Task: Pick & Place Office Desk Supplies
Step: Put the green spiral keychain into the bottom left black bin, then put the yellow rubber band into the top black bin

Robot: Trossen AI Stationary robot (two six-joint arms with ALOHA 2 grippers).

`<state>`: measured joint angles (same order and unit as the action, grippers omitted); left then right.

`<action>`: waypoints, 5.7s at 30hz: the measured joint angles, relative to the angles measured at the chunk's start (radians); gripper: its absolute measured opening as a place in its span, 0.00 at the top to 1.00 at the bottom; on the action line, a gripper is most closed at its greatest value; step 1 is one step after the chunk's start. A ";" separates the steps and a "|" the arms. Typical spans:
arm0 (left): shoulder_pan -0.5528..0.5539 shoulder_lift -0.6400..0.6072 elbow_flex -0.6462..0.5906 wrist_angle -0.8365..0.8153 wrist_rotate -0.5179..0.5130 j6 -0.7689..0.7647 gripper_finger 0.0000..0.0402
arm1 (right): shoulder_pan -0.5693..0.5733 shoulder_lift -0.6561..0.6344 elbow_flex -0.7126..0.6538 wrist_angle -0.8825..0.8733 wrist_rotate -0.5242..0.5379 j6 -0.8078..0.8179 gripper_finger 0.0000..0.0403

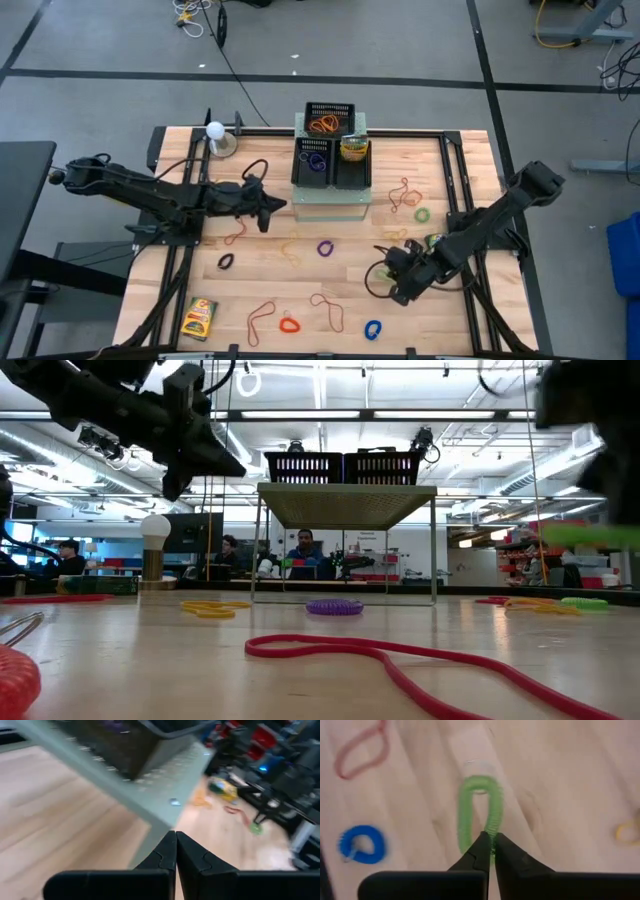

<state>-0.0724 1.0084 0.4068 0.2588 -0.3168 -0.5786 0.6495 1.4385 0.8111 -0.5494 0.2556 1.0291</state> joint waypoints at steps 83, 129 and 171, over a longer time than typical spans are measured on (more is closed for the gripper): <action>0.333 0.287 0.633 -0.457 0.187 0.102 0.92 | -0.437 0.107 0.414 0.128 0.320 -1.042 0.83; 0.117 -0.120 0.138 -0.168 0.136 0.270 0.98 | -0.352 -0.197 0.249 -0.023 0.445 -0.672 0.98; 0.054 -0.151 -0.045 -0.082 -0.008 0.182 0.96 | -0.235 -0.261 0.097 -0.441 0.174 0.257 0.57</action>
<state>-0.0189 0.8570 0.3622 0.1772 -0.3248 -0.3962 0.4142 1.1774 0.9085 -0.9908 0.4301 1.2859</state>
